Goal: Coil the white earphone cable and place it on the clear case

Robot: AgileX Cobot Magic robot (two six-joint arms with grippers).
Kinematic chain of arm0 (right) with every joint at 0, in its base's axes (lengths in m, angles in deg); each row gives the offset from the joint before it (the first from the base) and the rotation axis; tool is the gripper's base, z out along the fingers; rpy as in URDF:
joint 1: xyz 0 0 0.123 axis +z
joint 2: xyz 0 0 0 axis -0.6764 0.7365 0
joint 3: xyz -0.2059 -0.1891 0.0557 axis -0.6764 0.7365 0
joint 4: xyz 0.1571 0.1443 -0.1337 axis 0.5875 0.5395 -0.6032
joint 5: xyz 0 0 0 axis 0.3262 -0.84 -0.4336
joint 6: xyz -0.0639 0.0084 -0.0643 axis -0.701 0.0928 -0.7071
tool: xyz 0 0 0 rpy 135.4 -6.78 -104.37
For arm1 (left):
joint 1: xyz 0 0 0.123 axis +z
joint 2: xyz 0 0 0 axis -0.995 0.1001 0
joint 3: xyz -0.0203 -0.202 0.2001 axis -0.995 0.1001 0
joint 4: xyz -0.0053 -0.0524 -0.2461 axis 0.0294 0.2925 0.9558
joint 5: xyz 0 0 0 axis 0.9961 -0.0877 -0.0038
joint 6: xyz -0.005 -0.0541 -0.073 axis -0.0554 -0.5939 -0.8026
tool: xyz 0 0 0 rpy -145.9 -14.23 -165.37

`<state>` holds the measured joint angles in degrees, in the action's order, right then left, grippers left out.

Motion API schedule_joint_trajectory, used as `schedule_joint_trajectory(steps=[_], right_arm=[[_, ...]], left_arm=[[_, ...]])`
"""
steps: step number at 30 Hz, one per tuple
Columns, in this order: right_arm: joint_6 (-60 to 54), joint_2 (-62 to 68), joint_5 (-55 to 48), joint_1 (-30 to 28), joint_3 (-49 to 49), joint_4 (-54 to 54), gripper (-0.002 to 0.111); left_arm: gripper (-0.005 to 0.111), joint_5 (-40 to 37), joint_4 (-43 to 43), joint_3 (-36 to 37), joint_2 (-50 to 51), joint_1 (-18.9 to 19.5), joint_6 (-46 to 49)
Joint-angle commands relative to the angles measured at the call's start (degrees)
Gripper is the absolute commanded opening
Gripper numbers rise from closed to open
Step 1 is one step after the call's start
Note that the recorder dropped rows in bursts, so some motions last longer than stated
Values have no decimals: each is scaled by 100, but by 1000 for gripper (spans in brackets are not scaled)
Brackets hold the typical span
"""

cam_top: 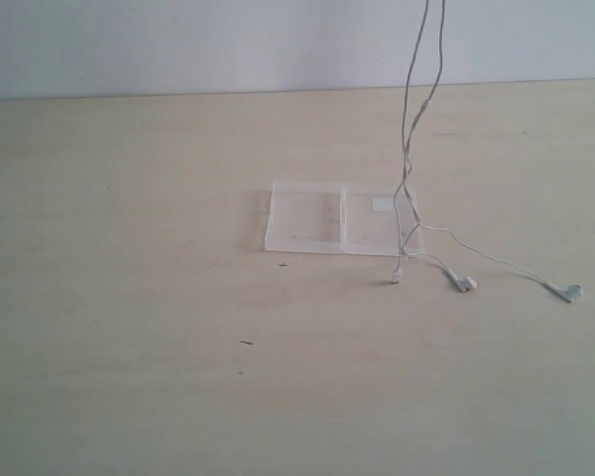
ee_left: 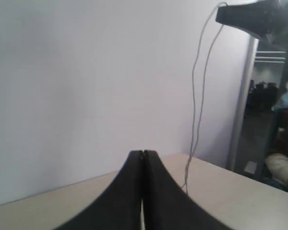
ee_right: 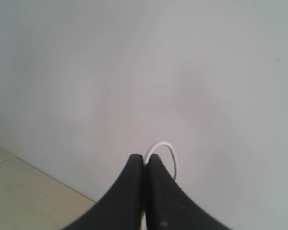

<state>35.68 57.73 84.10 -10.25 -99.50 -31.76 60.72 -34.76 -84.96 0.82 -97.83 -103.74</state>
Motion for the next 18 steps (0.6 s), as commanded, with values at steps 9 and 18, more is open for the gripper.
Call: schedule_joint_trajectory(steps=[9,18], right_arm=[[-71,-40,-328,-5,-2,2,0],[-84,-40,-356,-5,-2,2,0]], left_arm=[[50,1508,-1924,-2494,4198,-466,64],[61,1480,-1846,-3301,5480,-1144,-25]])
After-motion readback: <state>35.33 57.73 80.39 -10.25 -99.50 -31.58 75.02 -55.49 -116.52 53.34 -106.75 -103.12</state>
